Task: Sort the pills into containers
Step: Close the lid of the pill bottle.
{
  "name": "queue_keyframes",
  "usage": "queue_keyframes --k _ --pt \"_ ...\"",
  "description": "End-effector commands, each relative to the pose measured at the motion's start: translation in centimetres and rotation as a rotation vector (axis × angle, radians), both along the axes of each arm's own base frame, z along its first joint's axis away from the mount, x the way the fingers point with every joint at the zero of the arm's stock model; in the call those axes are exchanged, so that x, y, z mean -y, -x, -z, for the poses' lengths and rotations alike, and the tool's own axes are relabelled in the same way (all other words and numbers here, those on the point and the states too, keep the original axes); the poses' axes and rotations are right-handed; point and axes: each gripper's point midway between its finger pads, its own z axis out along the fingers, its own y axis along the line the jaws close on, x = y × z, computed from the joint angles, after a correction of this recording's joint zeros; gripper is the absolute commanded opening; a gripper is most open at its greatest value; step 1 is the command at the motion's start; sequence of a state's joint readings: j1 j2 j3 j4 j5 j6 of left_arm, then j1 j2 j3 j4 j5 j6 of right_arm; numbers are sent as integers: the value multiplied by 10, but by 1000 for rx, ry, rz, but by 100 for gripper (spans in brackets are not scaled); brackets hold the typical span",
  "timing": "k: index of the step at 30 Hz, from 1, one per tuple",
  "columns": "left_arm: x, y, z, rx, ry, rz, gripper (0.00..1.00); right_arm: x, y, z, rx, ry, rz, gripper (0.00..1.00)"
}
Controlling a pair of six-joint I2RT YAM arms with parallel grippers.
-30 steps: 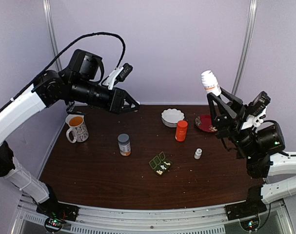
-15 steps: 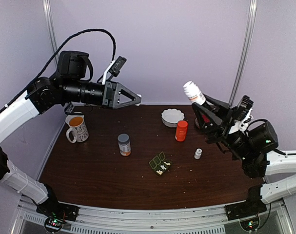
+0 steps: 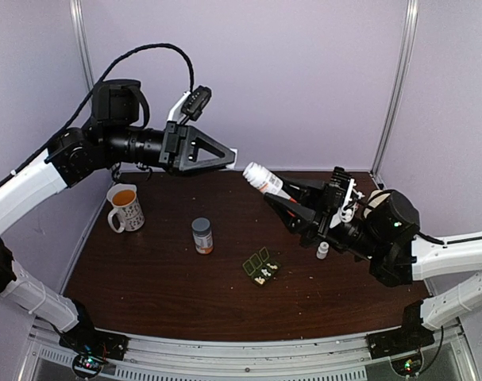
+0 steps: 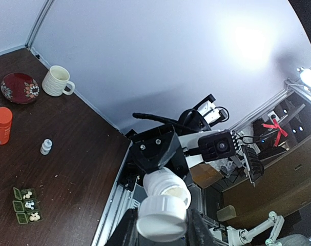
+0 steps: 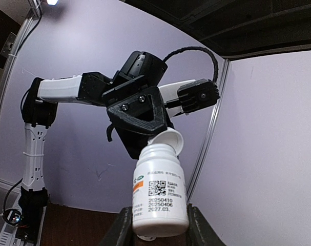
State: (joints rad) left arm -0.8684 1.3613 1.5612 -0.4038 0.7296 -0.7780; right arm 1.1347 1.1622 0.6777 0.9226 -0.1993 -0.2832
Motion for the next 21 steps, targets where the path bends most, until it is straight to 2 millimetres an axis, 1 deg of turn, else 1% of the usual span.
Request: queue_keyframes --k 1,4,13,16,21 --pt "5 11 -6 3 40 63 0 0 10 -23 29 -47 -44 0" --pt "7 12 -3 -3 34 71 0 -1 9 -24 28 -45 -43 0" --pt "8 17 -4 -1 38 88 0 -10 7 -23 20 -21 -51 0" --pt "10 19 0 -9 31 95 0 -11 7 -24 18 -23 -52 0" --pt "15 25 2 -13 27 121 0 -12 5 -19 -1 2 -47 0"
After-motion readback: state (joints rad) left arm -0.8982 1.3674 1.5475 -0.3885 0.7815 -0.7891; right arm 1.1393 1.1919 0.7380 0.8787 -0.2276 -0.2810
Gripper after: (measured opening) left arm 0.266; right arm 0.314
